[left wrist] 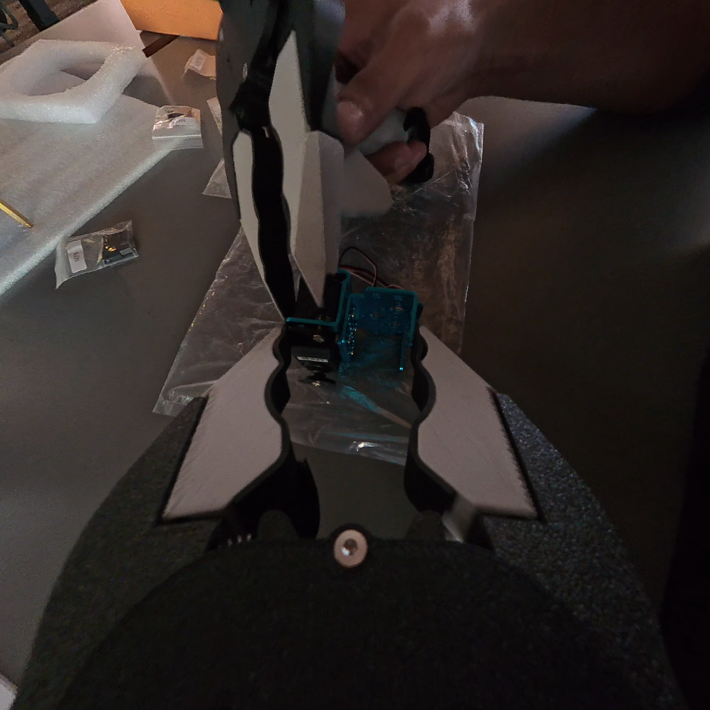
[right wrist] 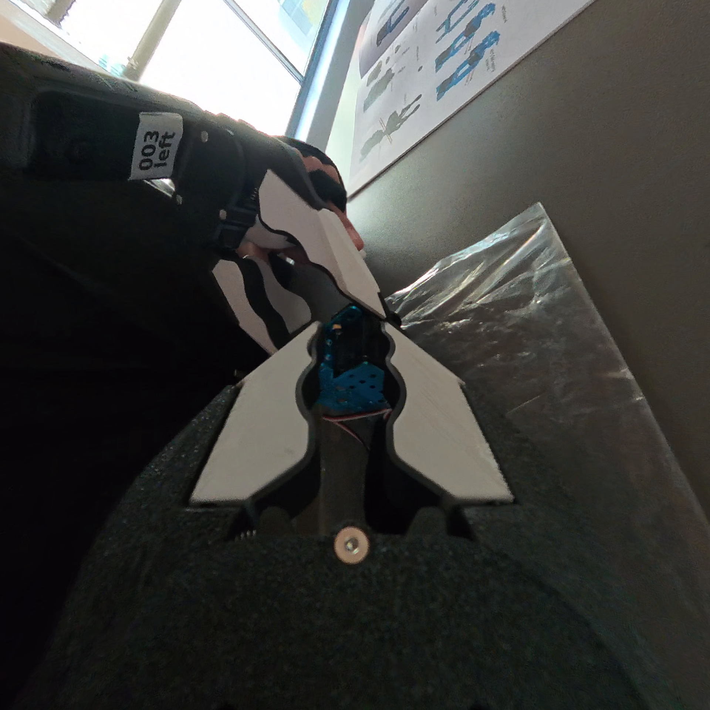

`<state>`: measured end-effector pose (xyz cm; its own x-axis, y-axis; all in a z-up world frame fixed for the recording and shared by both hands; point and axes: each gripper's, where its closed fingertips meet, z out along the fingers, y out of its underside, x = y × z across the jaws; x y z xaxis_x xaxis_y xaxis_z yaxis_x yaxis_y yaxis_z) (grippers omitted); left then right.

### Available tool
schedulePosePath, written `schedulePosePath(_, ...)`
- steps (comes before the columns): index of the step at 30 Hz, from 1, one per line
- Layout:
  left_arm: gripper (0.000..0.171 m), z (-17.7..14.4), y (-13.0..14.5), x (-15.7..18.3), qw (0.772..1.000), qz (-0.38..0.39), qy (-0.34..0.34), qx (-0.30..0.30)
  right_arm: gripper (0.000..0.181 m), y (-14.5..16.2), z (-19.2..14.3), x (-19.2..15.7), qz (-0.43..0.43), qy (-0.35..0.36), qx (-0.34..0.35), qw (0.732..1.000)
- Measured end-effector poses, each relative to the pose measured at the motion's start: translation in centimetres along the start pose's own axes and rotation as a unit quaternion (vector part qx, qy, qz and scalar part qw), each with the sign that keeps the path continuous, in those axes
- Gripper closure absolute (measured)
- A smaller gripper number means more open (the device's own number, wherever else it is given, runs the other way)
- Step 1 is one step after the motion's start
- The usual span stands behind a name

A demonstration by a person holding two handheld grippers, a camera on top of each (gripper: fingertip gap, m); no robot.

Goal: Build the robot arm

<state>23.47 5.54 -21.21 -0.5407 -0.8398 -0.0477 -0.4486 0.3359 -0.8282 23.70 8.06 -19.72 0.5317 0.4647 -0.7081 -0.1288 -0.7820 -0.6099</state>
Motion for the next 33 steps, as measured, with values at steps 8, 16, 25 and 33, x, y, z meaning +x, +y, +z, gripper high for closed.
schedulePosePath(8,0.108,0.1,-0.1,0.1,1.000,0.004,0.004,0.005,0.145,-0.9,-1.2,0.3,-0.079,0.072,-0.002,0.994)
schedulePosePath(16,0.108,0.2,-0.2,0.1,1.000,0.007,0.011,0.009,0.145,-0.6,-0.6,0.0,-0.146,0.114,-0.026,0.982)
schedulePosePath(25,0.108,0.2,-0.2,0.2,1.000,0.010,0.012,0.008,0.149,-0.8,-0.8,1.4,-0.130,0.129,-0.019,0.983)
schedulePosePath(33,0.108,0.2,-0.2,0.2,1.000,0.008,0.011,0.008,0.142,-0.4,-0.3,0.8,-0.123,0.108,-0.029,0.986)
